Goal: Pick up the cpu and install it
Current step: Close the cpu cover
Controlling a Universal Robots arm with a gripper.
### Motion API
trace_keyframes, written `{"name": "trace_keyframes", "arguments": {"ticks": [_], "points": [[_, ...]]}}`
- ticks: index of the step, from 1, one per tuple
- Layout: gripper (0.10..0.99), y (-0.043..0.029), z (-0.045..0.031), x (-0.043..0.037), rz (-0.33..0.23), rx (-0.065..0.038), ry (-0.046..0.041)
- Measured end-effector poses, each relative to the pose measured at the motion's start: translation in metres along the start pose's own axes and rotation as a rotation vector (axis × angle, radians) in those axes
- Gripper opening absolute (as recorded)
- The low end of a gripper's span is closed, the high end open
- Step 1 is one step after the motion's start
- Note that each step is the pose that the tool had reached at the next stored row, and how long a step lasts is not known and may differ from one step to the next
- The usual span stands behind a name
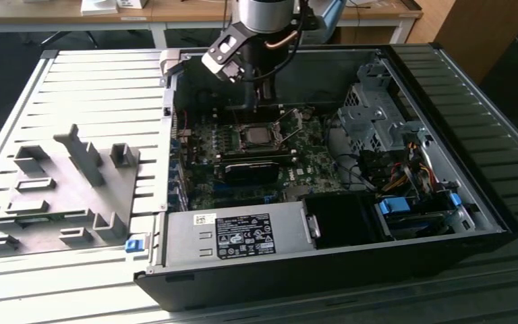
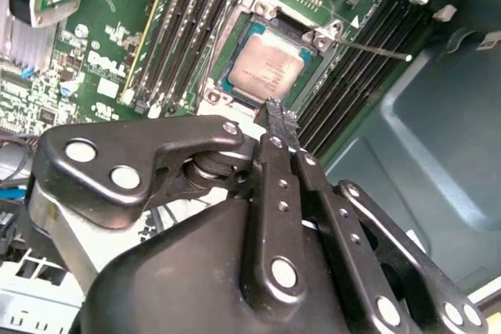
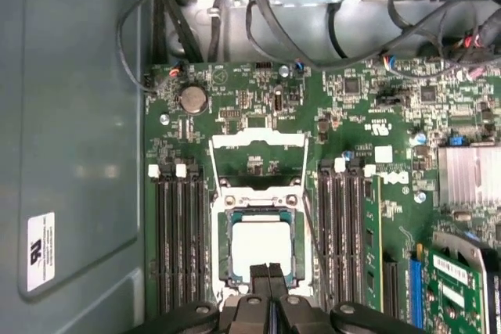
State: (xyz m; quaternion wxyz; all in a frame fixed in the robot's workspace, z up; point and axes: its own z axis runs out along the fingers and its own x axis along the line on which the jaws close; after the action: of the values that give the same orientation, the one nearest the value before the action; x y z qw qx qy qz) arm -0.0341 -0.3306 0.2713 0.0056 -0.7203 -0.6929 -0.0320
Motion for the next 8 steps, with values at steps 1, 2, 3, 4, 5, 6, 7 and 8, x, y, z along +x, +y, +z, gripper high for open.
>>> {"name": "trace_keyframes", "arguments": {"ticks": [1,2,3,4,5,6,7,8], "points": [[0.106,0.0008,0.0,0.0,-0.01,0.001,0.0004],[0.106,0.0013,0.0001,0.0,-0.021,0.001,0.0008],[0.106,0.0019,0.0001,0.0,-0.031,0.002,0.0012],[0.106,0.0032,0.0003,0.0001,-0.035,0.002,0.0014],[0.106,0.0052,0.0005,0.0002,-0.035,0.003,0.0014],[0.106,0.0074,0.0008,0.0003,-0.035,0.003,0.0014],[0.106,0.0104,0.0012,0.0004,-0.035,0.003,0.0012],[0.106,0.0133,0.0015,0.0006,-0.035,0.004,0.0012]]}}
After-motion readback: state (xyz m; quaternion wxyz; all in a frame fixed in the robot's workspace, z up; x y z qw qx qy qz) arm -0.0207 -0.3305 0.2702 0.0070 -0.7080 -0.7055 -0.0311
